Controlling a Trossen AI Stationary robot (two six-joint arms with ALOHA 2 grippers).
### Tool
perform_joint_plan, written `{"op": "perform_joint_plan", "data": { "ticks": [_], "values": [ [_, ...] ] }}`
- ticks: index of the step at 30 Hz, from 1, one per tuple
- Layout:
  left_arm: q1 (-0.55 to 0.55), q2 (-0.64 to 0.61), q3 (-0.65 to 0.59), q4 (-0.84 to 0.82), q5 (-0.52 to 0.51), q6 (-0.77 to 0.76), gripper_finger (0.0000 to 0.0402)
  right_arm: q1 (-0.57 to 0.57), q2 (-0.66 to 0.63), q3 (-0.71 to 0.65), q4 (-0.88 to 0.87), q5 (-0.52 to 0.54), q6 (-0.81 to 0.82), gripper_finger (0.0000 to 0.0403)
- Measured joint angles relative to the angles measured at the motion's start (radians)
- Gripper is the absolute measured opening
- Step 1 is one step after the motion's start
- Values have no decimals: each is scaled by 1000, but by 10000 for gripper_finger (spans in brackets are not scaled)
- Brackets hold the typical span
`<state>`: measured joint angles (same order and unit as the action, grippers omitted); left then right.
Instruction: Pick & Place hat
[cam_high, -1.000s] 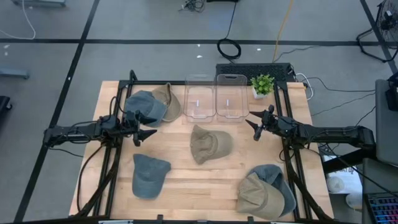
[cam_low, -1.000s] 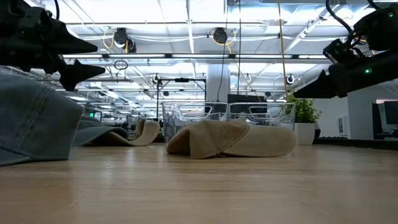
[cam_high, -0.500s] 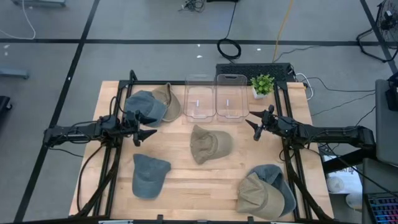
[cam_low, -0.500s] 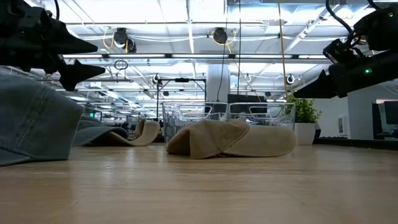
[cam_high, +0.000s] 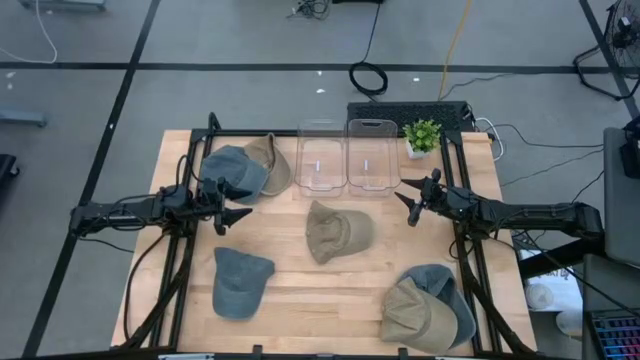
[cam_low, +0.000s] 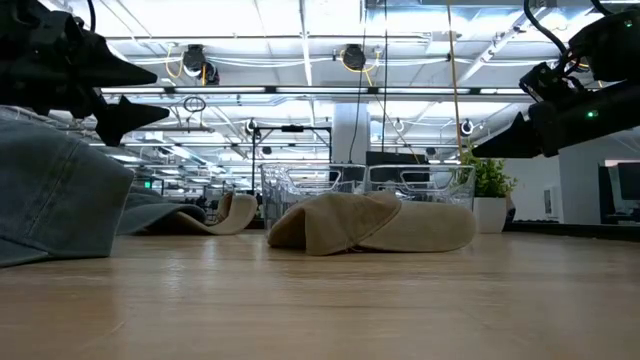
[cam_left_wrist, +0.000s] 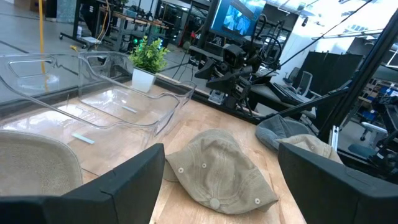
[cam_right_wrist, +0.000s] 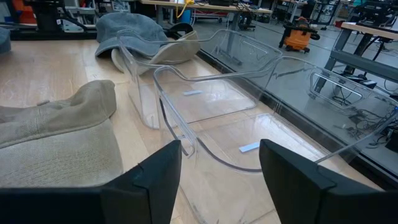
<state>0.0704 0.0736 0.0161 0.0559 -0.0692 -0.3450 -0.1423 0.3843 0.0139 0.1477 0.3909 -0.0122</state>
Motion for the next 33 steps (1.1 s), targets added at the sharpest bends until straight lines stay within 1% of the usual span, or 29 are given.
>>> {"op": "perform_joint_plan", "data": {
  "ticks": [33],
  "values": [
    [0,0,0,0,0,0,324,-1,0,0,10,0,0,208]
  ]
}}
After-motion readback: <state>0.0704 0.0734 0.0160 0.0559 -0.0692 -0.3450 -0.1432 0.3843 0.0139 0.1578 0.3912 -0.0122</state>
